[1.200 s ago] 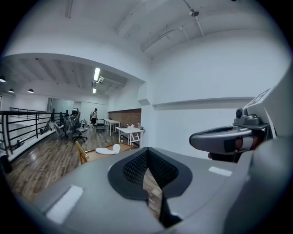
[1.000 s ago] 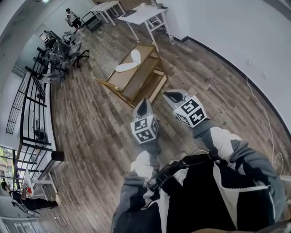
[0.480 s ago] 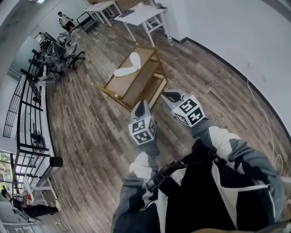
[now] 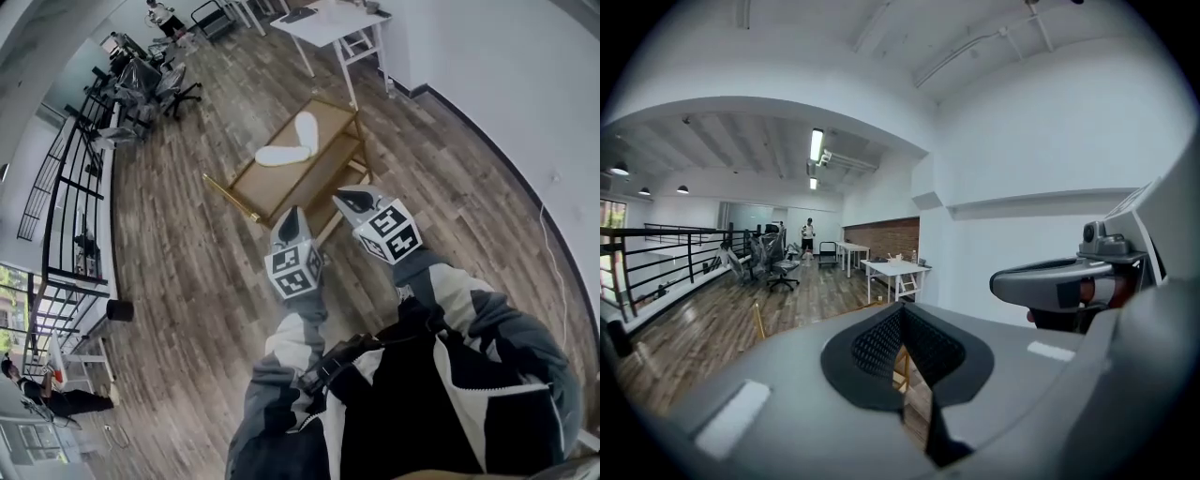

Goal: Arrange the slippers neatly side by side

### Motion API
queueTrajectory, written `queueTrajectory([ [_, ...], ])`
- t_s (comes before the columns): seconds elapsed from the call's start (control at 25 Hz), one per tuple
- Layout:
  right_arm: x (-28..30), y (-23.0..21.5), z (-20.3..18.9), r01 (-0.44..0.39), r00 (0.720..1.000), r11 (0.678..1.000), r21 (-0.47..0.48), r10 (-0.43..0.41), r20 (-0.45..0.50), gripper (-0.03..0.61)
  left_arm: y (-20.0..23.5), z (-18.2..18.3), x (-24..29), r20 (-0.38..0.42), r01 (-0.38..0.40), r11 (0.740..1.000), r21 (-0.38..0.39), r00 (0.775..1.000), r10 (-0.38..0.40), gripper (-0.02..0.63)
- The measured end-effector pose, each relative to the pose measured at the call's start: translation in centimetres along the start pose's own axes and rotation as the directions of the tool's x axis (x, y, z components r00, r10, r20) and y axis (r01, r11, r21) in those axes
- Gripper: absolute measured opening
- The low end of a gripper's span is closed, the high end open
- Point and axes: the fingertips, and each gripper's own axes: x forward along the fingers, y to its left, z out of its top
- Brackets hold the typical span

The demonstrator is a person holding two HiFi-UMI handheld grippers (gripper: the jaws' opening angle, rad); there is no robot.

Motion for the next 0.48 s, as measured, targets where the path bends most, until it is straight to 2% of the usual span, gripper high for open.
queueTrajectory([
  [0.24,4.6,-7.6,2.0,-0.066,0.998,0.998,-0.015,0.066,-0.008,0.015,1.0,2.6,7.7,0.009,-0.083,0.996,-0.014,0.997,0.083,0.011],
  [0.48,7.7,-13.8,3.6,-0.099,0.995,0.995,-0.022,0.099,0.001,0.015,0.4,4.6,14.1,0.006,-0.111,0.994,-0.02,0.994,0.112,0.011],
])
